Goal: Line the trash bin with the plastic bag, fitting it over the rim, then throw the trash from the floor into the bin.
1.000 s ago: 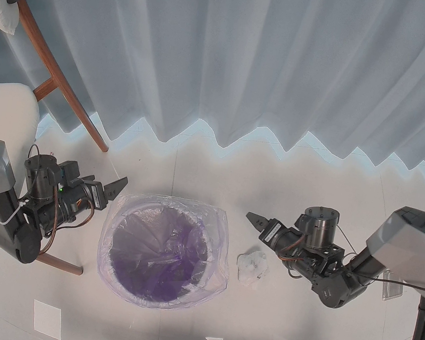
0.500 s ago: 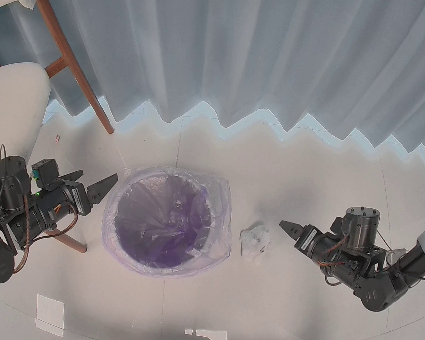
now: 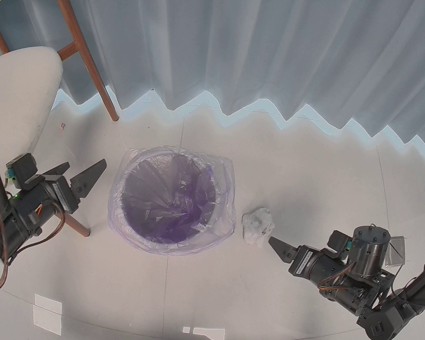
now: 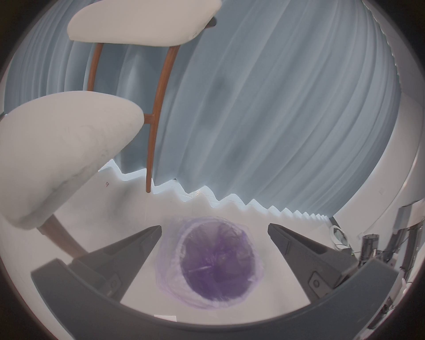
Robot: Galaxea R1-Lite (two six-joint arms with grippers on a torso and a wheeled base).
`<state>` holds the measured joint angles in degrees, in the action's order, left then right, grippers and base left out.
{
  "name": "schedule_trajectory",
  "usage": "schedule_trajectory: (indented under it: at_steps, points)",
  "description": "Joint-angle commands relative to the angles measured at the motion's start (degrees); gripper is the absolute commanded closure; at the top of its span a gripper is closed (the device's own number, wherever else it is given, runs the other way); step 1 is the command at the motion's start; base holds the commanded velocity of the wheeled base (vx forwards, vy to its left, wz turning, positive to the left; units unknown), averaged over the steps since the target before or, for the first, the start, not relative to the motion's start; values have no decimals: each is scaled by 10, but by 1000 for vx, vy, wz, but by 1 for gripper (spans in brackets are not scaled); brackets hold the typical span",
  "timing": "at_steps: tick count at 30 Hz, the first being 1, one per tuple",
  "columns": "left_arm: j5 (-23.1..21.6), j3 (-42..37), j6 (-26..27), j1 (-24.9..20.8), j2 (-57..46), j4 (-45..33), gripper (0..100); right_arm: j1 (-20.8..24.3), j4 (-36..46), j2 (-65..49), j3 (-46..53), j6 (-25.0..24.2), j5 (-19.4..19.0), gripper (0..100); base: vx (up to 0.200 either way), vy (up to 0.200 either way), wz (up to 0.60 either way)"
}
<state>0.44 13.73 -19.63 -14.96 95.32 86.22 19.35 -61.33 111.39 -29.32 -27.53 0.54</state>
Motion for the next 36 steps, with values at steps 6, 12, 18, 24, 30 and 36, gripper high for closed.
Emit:
schedule_trajectory:
  at_steps: [6, 12, 18, 24, 30, 36]
  points:
    - [34, -15, -54, 12, -117, -1, 0, 64, -48, 121, -92, -17, 1, 0, 0, 0, 0]
    - [34, -13, -56, 16, -147, -3, 0, 63, -48, 197, -173, -46, 26, 0, 0, 0, 0]
    - [11, -101, -46, -9, -194, -14, 0, 61, -43, 252, -261, -75, 62, 0, 0, 0, 0]
    - [-11, -137, -23, 17, -211, -34, 0, 52, -43, 304, -321, -75, 87, 0, 0, 0, 0]
    - [-11, -132, -23, 17, -209, -34, 0, 33, -41, 340, -380, -75, 89, 0, 0, 0, 0]
    - [-11, -128, -23, 24, -208, -37, 0, 16, -28, 373, -422, -75, 95, 0, 0, 0, 0]
